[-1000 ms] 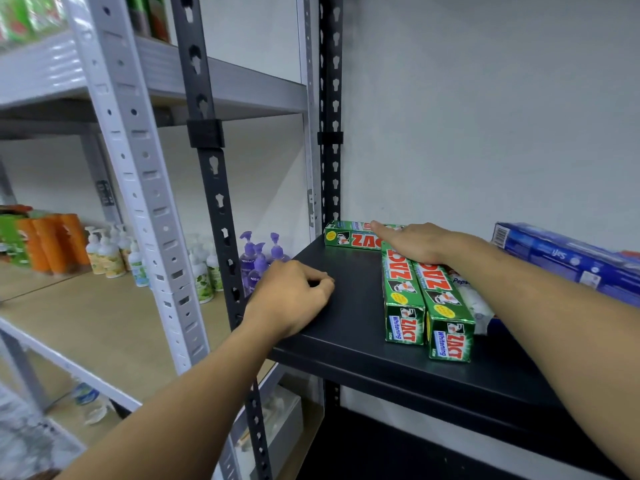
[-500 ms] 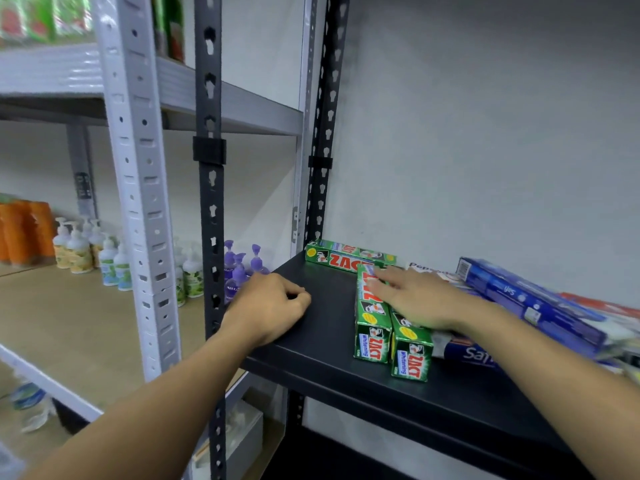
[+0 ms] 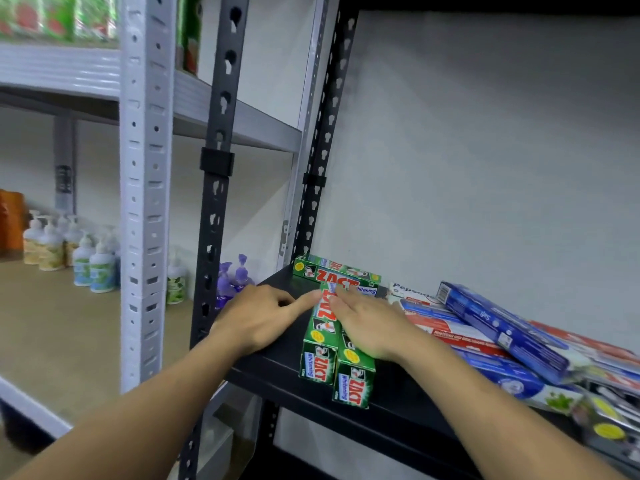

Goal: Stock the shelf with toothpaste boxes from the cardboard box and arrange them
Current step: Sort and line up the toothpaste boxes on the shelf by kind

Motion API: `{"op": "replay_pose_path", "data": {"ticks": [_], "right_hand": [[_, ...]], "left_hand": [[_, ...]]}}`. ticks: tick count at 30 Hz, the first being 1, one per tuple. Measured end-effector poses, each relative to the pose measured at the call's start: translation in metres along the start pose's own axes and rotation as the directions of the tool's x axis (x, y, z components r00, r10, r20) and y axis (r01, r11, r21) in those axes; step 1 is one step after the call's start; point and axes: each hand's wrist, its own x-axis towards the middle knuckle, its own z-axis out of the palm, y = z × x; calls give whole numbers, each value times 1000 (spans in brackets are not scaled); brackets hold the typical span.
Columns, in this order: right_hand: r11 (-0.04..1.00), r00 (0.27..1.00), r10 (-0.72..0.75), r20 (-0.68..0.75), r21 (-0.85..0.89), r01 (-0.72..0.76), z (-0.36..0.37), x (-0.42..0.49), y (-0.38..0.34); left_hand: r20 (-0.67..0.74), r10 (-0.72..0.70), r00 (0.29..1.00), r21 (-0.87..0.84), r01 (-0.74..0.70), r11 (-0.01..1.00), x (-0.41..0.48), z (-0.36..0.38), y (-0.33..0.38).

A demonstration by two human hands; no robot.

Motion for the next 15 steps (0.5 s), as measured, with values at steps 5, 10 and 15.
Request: {"op": "replay_pose_path", "data": {"ticks": [5,10,15], "right_hand": [[999,999,31,-19,-24,-32,-4,-1,-2],[993,999,41,-19,-114,-43,-12,-11,8],[988,997,68,-41,-135,-73,-18,-26,21]], "left_hand": [[20,-10,1000,-21,11,1000,2,-1,-1],[30,-1,1000,-55,2,998,4,-1,-4],[19,6,1000,-62,-5,998,6,0,-9]]}}
